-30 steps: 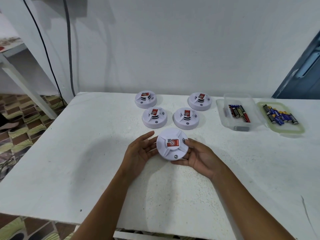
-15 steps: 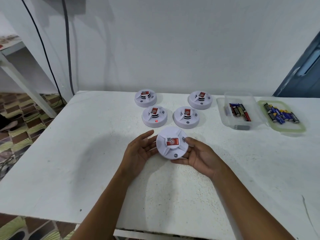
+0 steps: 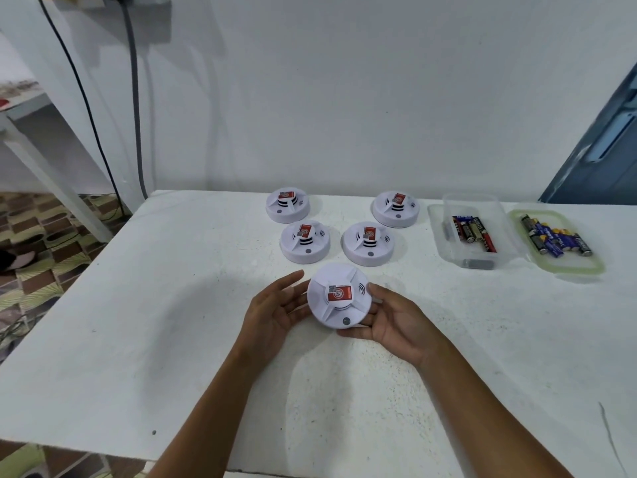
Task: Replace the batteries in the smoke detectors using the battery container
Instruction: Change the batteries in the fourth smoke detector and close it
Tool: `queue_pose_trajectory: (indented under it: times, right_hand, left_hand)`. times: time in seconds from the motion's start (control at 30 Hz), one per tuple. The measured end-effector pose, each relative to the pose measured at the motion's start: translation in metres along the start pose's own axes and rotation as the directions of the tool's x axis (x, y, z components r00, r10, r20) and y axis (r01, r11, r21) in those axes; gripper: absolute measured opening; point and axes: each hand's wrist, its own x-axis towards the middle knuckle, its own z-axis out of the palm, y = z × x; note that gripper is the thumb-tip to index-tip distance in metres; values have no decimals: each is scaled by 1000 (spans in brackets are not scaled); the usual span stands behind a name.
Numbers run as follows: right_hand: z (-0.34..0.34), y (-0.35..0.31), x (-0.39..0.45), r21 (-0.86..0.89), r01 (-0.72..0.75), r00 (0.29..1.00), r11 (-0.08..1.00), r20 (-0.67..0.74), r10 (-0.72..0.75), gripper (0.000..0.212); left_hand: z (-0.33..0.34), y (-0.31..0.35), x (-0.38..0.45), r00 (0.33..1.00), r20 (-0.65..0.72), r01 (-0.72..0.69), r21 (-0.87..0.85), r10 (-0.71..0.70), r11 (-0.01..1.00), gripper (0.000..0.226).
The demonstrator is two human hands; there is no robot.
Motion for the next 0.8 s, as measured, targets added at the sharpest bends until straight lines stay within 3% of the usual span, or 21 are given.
queue_pose_trajectory:
  times: [0.13,0.2,0.3,0.37,0.43,0.5,0.63,0.7,0.8]
  right_hand:
    - [1,1,-1,10,3,1000,1000,-8,-3,47]
    - [1,1,-1,9,9,1000,1000,-10,-9,46]
    - [2,-1,-1,10,14,1000,1000,-15,-13,44]
    - [6,-5,-2,18,19,1000,1000,-2,-19,43]
    - [16,-15,-1,31,50,999,998,20,-50,41]
    - [27,-30,2,43,87,995,995,38,-89,39]
    - [42,-65,14,31,123,992,992,32,-124,36]
    - [45,-85,22,-67,147,989,987,15,-146,31]
    - [45,-116,37,-315,212,963,925,-91,-252,23]
  left_hand:
    - [3,-2,-3,998,0,-56,148,57,987,42]
    - [7,-1,-5,993,49,-114,346,103,931,45]
    - [15,0,-8,984,96,-176,689,153,703,56]
    - [23,5,-7,961,171,-259,832,216,490,72]
    - [33,12,0,913,318,-374,903,255,211,82]
    - [49,23,11,873,405,-439,896,270,75,90]
    - [76,63,44,828,463,-476,878,316,-38,83]
    - [86,84,65,860,432,-447,894,274,-6,77]
    - [96,104,104,865,436,-441,897,247,-38,72]
